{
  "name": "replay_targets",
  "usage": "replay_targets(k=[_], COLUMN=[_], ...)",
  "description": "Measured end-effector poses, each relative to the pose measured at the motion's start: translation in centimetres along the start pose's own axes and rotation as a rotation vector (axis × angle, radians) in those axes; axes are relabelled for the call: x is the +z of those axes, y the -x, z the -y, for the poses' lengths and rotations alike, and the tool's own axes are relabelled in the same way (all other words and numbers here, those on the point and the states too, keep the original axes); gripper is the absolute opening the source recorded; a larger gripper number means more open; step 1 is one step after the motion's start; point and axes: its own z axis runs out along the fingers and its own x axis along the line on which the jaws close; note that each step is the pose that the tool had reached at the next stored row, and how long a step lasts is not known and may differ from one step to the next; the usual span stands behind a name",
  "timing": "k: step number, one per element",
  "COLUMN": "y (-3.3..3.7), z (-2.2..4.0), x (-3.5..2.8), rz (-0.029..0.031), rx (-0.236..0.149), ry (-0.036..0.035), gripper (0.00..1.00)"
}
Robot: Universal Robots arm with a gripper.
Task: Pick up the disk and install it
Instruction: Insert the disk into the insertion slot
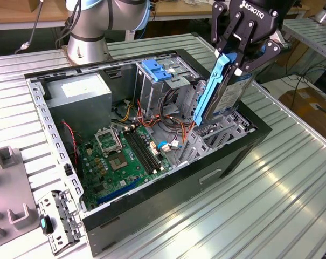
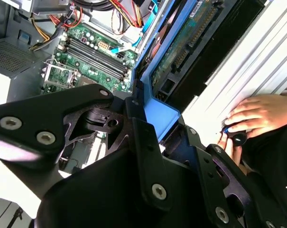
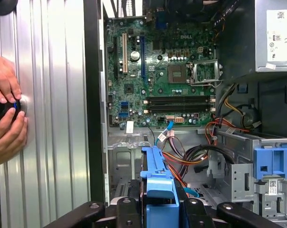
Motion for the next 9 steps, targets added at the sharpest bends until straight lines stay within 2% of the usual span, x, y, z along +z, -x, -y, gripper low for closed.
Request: replay_targets(k=[9], y=[0.00], z=[0.00], x=[0.14], rz=[0.0000], rx=[0.001], ry=[0.0000], gripper=[0.37])
